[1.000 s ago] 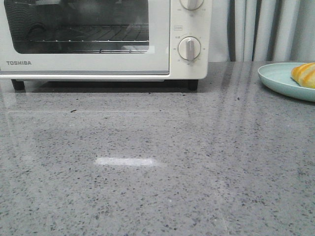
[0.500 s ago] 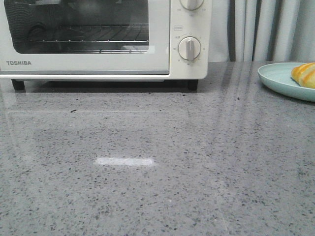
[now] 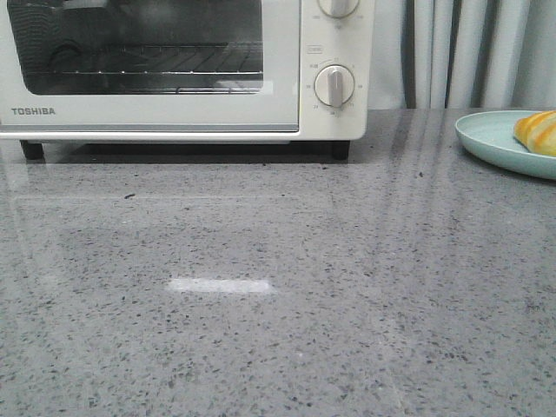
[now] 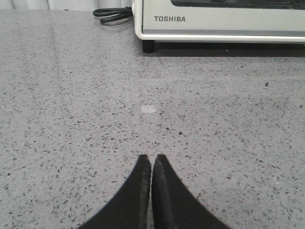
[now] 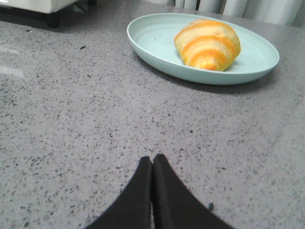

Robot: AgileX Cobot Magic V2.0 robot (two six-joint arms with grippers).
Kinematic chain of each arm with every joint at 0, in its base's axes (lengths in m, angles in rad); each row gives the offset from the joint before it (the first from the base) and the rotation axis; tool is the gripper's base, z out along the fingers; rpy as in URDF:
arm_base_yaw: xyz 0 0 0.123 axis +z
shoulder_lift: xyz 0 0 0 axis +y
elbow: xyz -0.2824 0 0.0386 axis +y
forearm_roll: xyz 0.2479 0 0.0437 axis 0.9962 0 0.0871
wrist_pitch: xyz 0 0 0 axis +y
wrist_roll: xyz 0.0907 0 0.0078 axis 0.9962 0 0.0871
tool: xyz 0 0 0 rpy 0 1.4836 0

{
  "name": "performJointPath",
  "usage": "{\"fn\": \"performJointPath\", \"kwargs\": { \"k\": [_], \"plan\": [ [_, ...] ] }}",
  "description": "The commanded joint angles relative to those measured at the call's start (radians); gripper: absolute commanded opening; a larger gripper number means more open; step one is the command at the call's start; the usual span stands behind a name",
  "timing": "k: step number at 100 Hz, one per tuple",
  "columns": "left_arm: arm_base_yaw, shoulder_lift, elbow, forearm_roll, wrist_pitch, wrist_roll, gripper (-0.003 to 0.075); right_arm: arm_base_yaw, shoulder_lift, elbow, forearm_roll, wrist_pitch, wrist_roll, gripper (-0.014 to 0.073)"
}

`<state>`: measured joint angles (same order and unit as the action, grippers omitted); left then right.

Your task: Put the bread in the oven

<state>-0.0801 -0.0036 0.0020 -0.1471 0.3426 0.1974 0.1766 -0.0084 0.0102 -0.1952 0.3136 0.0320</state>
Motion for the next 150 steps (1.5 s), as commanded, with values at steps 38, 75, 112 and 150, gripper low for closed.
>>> {"fn": "performJointPath", "kwargs": {
  "k": [38, 75, 112, 150],
  "plan": [
    [0.002, -0.031, 0.022, -0.882, -0.198, -0.012, -0.0021, 0.003, -0.021, 0.012, 0.375, -0.552, 0.022, -0.0068],
    [0.002, -0.031, 0.016, -1.045, -0.264, -0.012, -0.0021, 0.003, -0.021, -0.061, 0.614, -0.473, 0.022, -0.0069],
    [0.002, 0.233, -0.343, -0.836, -0.103, 0.472, -0.0021, 0.003, 0.124, -0.385, 0.317, -0.071, 0.021, -0.0069],
    [-0.078, 0.767, -0.79, -0.868, -0.089, 0.69, -0.0021, 0.003, 0.288, -0.475, 0.314, -0.075, 0.021, -0.0069]
  ]
}}
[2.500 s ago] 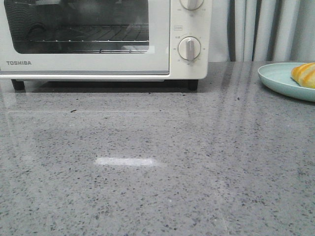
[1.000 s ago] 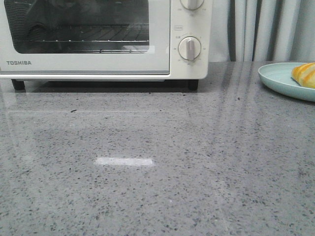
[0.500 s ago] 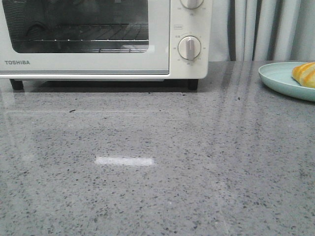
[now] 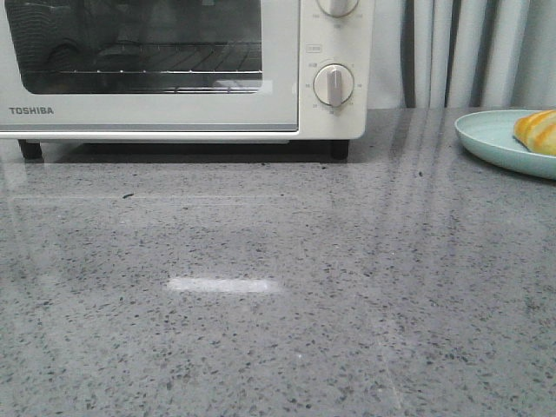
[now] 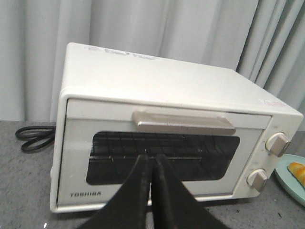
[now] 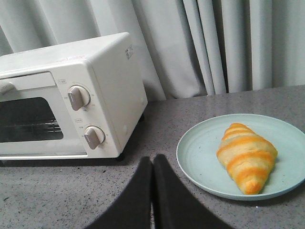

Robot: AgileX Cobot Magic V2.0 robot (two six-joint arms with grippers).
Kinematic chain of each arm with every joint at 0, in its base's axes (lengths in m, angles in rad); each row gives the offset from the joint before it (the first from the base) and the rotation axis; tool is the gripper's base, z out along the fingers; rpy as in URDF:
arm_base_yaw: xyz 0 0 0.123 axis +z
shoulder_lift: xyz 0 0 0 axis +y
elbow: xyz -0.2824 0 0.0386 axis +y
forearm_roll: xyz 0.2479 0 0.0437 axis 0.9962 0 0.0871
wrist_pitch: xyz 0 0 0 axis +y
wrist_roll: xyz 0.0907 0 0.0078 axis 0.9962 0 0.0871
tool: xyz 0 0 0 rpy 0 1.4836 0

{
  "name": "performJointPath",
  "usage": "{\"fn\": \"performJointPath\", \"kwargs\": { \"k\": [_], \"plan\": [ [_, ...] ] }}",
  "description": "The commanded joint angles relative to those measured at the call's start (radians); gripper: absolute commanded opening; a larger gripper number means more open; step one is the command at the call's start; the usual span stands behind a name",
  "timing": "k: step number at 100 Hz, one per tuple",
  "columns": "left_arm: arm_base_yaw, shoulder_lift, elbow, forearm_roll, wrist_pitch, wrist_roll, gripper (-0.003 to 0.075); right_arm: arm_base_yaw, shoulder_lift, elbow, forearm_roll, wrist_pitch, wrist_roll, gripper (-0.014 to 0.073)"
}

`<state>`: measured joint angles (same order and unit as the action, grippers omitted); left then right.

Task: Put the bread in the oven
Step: 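Hook the left gripper on the oven door handle and pull it down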

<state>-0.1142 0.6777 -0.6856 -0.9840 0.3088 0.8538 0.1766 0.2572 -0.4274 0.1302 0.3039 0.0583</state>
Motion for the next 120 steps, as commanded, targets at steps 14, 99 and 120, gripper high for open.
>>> {"fn": "performJointPath", "kwargs": {
  "k": [14, 99, 120],
  "plan": [
    [-0.138, 0.241, -0.234, -0.031, -0.057, 0.125, -0.0021, 0.003, 0.023, -0.037, -0.012, -0.059, -0.006, -0.0069],
    [-0.182, 0.599, -0.374, 0.062, -0.034, 0.129, -0.0022, 0.003, 0.023, -0.037, -0.012, -0.04, -0.006, -0.0069],
    [-0.182, 0.599, -0.365, 0.063, -0.036, 0.129, -0.0022, 0.003, 0.023, -0.037, -0.012, -0.04, -0.006, -0.0069]
  ]
}}
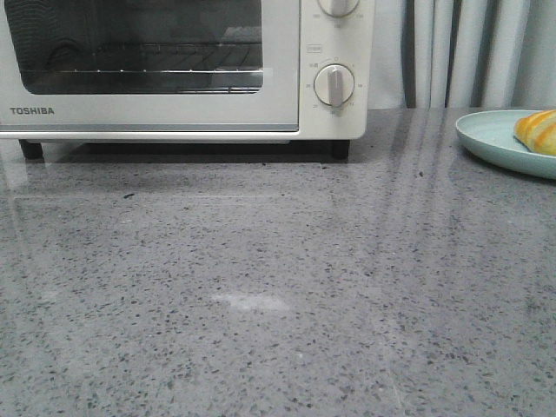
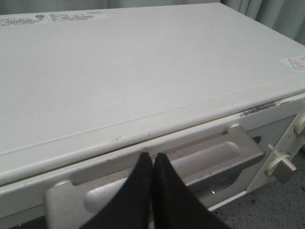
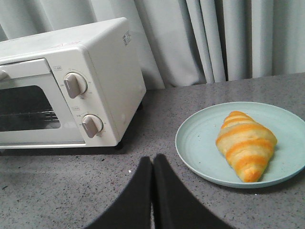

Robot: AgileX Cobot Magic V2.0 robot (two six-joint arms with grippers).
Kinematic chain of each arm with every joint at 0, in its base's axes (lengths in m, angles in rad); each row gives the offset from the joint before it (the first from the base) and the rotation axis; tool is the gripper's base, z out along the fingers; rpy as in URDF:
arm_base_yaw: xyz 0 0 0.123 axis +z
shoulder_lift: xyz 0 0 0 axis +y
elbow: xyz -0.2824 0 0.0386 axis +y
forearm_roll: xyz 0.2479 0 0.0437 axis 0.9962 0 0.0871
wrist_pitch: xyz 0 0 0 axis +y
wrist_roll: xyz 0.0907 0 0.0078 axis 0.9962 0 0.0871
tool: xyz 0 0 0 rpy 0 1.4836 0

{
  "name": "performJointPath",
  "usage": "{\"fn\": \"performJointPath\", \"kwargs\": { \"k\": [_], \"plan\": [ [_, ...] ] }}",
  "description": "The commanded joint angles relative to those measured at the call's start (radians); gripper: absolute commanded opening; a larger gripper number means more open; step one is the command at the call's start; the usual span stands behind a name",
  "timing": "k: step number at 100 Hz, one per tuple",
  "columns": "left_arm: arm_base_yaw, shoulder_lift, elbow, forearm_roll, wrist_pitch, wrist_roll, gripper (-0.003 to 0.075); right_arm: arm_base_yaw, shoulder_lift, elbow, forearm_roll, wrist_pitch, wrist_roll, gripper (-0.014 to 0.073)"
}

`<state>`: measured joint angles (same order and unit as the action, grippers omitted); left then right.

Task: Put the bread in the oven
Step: 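Hook the left gripper on the oven door handle and pull it down, then lower the oven door fully open and withdraw the left gripper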

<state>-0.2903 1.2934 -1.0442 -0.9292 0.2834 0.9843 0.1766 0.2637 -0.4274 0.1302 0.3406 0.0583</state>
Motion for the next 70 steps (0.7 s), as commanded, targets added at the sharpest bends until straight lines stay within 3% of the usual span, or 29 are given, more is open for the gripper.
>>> {"fn": "performJointPath", "kwargs": {
  "k": [1, 27, 49, 70],
  "plan": [
    [-0.006, -0.017, -0.007, 0.008, -0.009, -0.002, -0.0022, 0.003, 0.016, -0.037, -0.012, -0.076, -0.006, -0.0069],
    [-0.006, -0.02, 0.0, 0.016, 0.097, -0.002, -0.0022, 0.003, 0.016, -0.037, -0.012, -0.076, -0.006, -0.0069],
    [-0.006, -0.028, 0.027, 0.023, 0.321, -0.002, -0.0022, 0.003, 0.016, -0.039, -0.015, -0.076, -0.006, -0.0069],
    [-0.006, -0.028, 0.101, 0.035, 0.419, -0.002, -0.0022, 0.003, 0.016, -0.039, -0.019, -0.11, -0.006, -0.0069]
  ]
}}
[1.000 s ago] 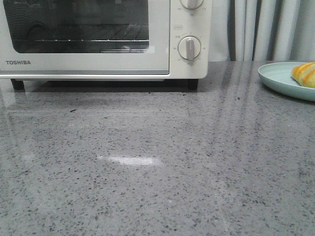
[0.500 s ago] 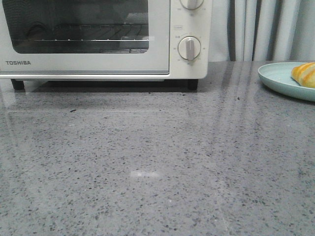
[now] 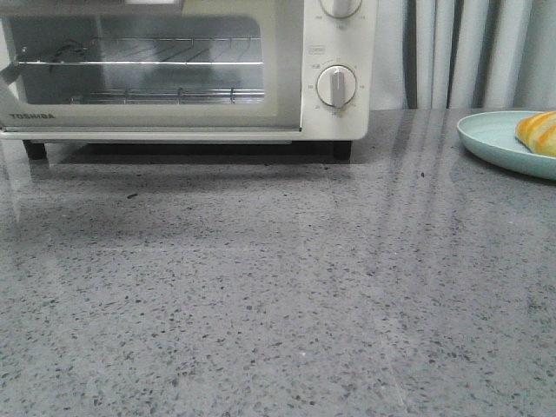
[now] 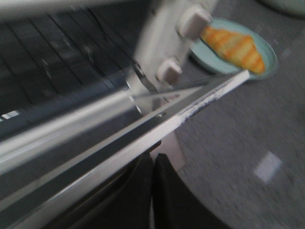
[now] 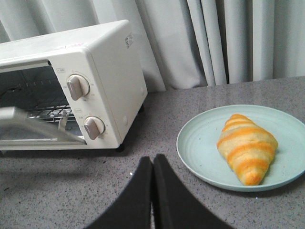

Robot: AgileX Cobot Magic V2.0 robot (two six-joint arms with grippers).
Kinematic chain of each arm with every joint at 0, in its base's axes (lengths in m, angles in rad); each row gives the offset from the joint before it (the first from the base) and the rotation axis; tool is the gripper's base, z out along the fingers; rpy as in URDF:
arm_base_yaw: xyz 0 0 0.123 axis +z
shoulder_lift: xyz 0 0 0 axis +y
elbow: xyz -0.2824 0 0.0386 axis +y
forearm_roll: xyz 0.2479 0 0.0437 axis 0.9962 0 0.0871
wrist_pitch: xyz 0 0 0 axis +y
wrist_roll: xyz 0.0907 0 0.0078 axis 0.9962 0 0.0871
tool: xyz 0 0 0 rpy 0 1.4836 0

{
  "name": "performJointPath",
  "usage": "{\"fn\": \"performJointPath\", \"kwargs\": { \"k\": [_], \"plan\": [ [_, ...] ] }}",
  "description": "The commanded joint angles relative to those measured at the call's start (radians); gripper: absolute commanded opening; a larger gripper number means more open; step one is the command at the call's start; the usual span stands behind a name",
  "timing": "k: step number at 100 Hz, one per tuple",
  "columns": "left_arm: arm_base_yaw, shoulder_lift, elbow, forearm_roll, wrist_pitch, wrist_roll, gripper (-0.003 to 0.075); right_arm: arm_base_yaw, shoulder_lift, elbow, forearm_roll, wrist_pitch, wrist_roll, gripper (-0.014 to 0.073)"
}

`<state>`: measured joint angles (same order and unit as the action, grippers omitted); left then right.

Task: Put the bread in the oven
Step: 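Lower the oven door fully open and withdraw the left gripper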

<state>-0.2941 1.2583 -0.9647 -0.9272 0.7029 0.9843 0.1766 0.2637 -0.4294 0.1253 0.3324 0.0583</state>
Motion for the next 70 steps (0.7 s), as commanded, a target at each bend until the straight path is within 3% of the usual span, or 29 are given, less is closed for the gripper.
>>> {"fn": "performJointPath", "kwargs": {
  "k": [1, 51, 70],
  "plan": [
    [-0.002, 0.007, 0.027, 0.033, 0.001, -0.002, -0.0022, 0.003, 0.016, -0.037, -0.014, -0.107, -0.006, -0.0069],
    [-0.002, 0.0, 0.165, 0.094, 0.069, -0.002, -0.0022, 0.003, 0.016, -0.039, -0.015, -0.119, -0.006, -0.0069],
    [-0.002, -0.128, 0.169, 0.091, 0.121, -0.047, -0.0022, 0.003, 0.065, -0.088, -0.05, -0.073, -0.006, -0.0069]
  ]
}}
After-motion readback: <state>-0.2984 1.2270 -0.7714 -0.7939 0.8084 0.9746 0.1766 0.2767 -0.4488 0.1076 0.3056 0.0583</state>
